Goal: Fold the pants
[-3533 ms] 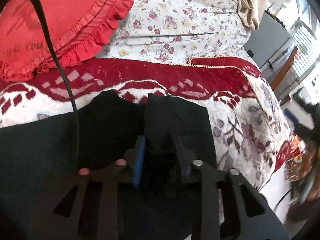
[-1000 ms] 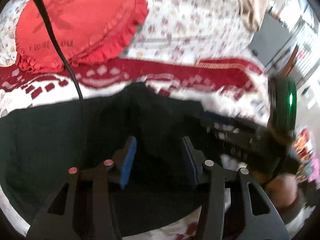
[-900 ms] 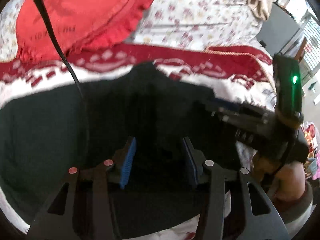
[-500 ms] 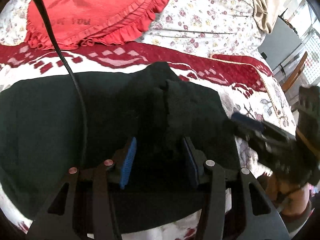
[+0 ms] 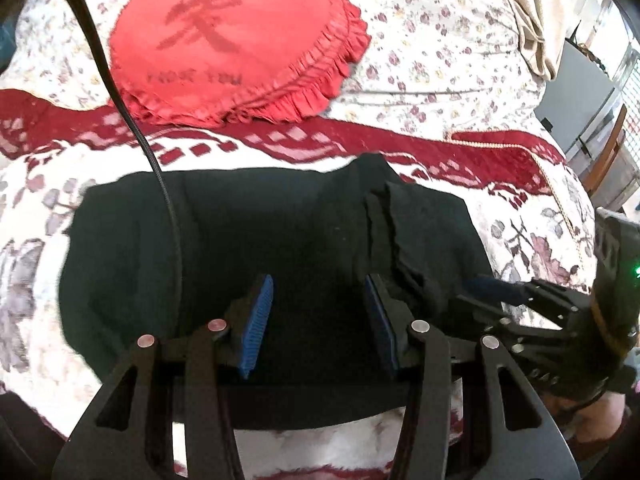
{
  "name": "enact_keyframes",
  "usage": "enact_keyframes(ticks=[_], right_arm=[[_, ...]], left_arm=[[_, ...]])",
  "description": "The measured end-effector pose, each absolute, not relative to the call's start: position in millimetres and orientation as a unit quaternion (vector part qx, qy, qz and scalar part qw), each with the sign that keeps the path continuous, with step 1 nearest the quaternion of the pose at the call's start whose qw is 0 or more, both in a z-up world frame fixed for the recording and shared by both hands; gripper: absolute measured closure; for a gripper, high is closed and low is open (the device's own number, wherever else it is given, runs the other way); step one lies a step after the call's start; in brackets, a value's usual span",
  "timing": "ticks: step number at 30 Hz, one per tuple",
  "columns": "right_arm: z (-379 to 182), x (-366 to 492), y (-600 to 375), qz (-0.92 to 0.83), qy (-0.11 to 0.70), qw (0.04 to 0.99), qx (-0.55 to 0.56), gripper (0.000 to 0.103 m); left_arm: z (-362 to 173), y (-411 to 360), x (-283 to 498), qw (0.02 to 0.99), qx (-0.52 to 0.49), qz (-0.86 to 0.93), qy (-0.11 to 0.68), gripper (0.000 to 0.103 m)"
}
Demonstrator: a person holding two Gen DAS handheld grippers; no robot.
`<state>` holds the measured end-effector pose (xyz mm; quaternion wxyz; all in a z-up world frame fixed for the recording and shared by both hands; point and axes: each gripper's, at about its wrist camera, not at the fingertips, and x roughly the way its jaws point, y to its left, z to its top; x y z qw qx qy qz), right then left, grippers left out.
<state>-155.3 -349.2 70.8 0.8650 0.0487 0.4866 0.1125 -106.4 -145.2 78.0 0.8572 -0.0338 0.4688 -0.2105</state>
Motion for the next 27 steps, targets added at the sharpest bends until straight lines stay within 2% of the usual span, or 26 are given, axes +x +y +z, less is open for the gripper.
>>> enact_keyframes(ticks=[8, 17, 27], right_arm=[[90, -141, -336, 0.113, 0.472, 0.873, 0.053, 0.054], [57, -117, -309, 0.122, 0.509, 0.852, 0.031, 0.054], [105, -121, -302, 0.151, 0.464, 0.872, 0.040, 0.052]], left_arm=[[88, -123, -113, 0.867, -0.039, -0.192, 0.458, 0.056], [84, -102, -110, 0.869, -0.048, -0.167, 0.463, 0.057], [78, -75, -108, 0.869, -0.073, -0.135, 0.470, 0.056]])
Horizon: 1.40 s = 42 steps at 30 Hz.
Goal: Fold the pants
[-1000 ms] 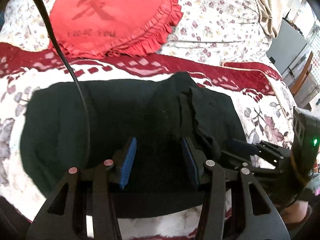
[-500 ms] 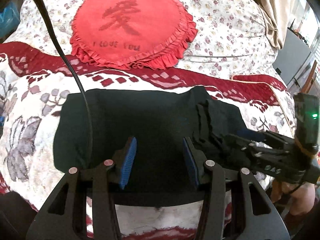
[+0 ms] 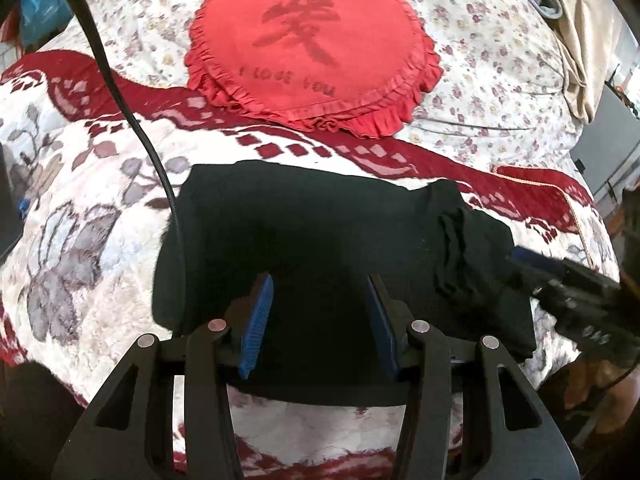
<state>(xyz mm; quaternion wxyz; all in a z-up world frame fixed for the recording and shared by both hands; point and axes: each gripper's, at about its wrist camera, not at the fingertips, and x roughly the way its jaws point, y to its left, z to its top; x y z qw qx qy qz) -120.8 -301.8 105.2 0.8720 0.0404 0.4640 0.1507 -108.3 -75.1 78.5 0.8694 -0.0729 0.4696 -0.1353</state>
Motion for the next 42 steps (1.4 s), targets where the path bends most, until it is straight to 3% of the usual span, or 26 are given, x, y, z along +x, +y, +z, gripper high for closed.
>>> enact_keyframes(ticks=[7, 10, 27, 31, 33, 35, 36, 37, 38, 39, 42], right_arm=[[101, -99, -265, 0.200, 0.464, 0.862, 0.048, 0.050], [96, -84, -242, 0.223, 0.470, 0.854, 0.033, 0.041], [65, 5, -143, 0.311, 0.484, 0.818, -0.021, 0.033], [42, 23, -128, 0.338, 0.500, 0.797, -0.014, 0.032], [31, 28, -127, 0.352, 0.508, 0.786, 0.016, 0.033], [26, 30, -132, 0.355, 0.500, 0.789, 0.044, 0.052], [26, 29, -133, 0.356, 0.499, 0.789, 0.052, 0.054], [27, 28, -137, 0.357, 0.497, 0.788, 0.066, 0.058], [29, 27, -140, 0.357, 0.496, 0.788, 0.073, 0.060], [33, 25, -144, 0.356, 0.492, 0.790, 0.081, 0.061], [56, 17, -170, 0.357, 0.471, 0.796, 0.129, 0.061]], left_arm=[[76, -56, -118, 0.867, -0.092, -0.126, 0.474, 0.056], [72, -44, -123, 0.862, -0.118, -0.130, 0.475, 0.039], [28, -1, -119, 0.829, -0.226, -0.095, 0.503, 0.039], [25, 3, -108, 0.835, -0.238, -0.101, 0.485, 0.027], [23, 6, -103, 0.839, -0.244, -0.100, 0.477, 0.023], [23, 6, -98, 0.845, -0.244, -0.102, 0.465, 0.023], [25, 5, -98, 0.848, -0.244, -0.105, 0.459, 0.029], [27, 6, -99, 0.852, -0.243, -0.106, 0.452, 0.051], [31, 7, -99, 0.858, -0.235, -0.106, 0.444, 0.060], [34, 7, -100, 0.862, -0.231, -0.111, 0.438, 0.066], [51, 2, -106, 0.870, -0.234, -0.143, 0.409, 0.069]])
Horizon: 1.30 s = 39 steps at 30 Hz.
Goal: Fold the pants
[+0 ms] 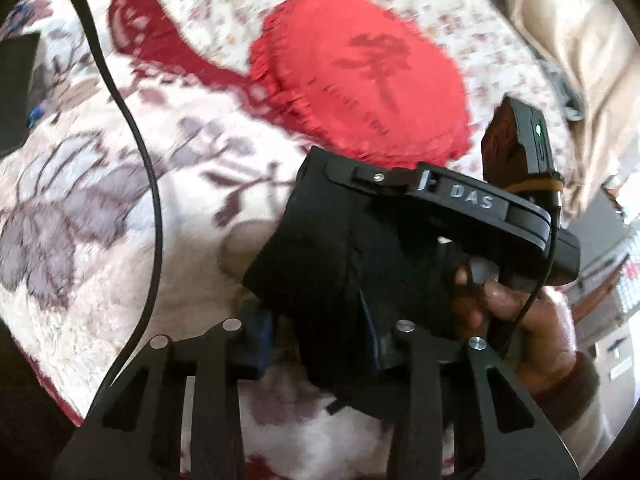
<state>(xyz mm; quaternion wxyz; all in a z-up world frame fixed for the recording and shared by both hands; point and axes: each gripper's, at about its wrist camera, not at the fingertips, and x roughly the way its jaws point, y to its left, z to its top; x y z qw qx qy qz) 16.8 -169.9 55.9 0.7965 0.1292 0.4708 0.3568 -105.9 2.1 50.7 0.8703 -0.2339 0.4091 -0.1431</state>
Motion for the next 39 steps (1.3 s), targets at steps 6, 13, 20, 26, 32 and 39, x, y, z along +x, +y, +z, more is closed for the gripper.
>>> enact_keyframes(ticks=[6, 13, 20, 26, 32, 39], right_arm=[[114, -15, -240, 0.279, 0.420, 0.845, 0.177, 0.033], [136, -56, -310, 0.228, 0.413, 0.836, 0.280, 0.010], [115, -68, -304, 0.193, 0.479, 0.813, 0.269, 0.003], [93, -83, -299, 0.181, 0.520, 0.801, 0.236, 0.004], [64, -90, -329, 0.203, 0.499, 0.793, 0.286, 0.068], [120, -103, -345, 0.233, 0.431, 0.840, 0.233, 0.075]], left_arm=[[93, -45, -120, 0.895, -0.166, -0.227, 0.347, 0.071], [94, -100, -132, 0.890, -0.104, -0.283, 0.342, 0.071], [92, -132, -152, 0.887, -0.047, -0.304, 0.343, 0.071], [81, -155, -163, 0.878, -0.002, -0.321, 0.355, 0.071], [87, -148, -174, 0.848, 0.013, -0.369, 0.381, 0.071], [111, -121, -175, 0.854, 0.031, -0.369, 0.365, 0.071]])
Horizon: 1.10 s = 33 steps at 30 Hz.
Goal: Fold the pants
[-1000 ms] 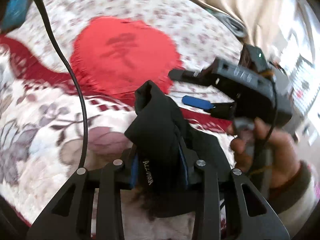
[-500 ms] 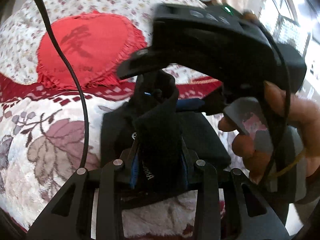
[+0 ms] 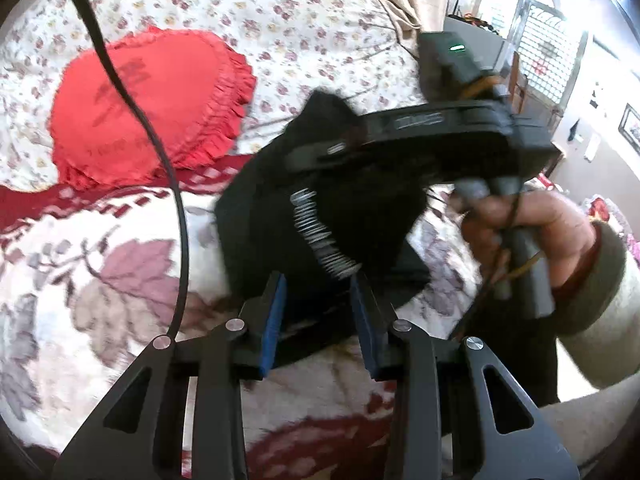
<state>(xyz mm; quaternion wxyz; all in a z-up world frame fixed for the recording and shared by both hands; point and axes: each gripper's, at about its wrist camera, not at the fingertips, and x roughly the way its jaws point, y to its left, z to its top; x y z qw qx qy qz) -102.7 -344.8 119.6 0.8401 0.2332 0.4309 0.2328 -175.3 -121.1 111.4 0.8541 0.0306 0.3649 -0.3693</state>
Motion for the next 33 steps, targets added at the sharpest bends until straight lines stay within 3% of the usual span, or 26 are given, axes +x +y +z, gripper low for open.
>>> enact_keyframes(ticks=[6, 7, 8, 9, 14, 19, 22, 26, 30, 33], right_arm=[[123, -100, -377, 0.158, 0.445, 0.866, 0.167, 0.074], [114, -98, -382, 0.146, 0.457, 0.862, 0.165, 0.066], [102, -96, -390, 0.127, 0.471, 0.858, 0.160, 0.049], [90, -96, -399, 0.092, 0.487, 0.856, 0.146, 0.046], [97, -117, -449, 0.021, 0.474, 0.867, 0.151, 0.046], [130, -128, -433, 0.104, 0.418, 0.886, 0.170, 0.046], [124, -120, -404, 0.160, 0.421, 0.876, 0.172, 0.046], [86, -97, -392, 0.142, 0.463, 0.864, 0.140, 0.055], [61, -89, -408, 0.125, 0.464, 0.864, 0.148, 0.057], [61, -83, -409, 0.122, 0.467, 0.864, 0.145, 0.057]], left_arm=[[107, -126, -148, 0.867, 0.006, -0.329, 0.374, 0.068], [104, -130, -142, 0.867, 0.004, -0.323, 0.380, 0.065], [100, -135, -136, 0.865, 0.004, -0.320, 0.386, 0.065], [97, -138, -130, 0.864, 0.004, -0.317, 0.390, 0.065], [95, -156, -112, 0.863, 0.013, -0.306, 0.403, 0.065], [92, -177, -95, 0.863, 0.016, -0.296, 0.409, 0.065], [83, -192, -81, 0.860, 0.020, -0.281, 0.425, 0.065], [69, -207, -69, 0.857, 0.040, -0.266, 0.440, 0.065], [62, -211, -62, 0.860, 0.038, -0.257, 0.440, 0.048], [57, -213, -55, 0.858, 0.027, -0.253, 0.446, 0.047]])
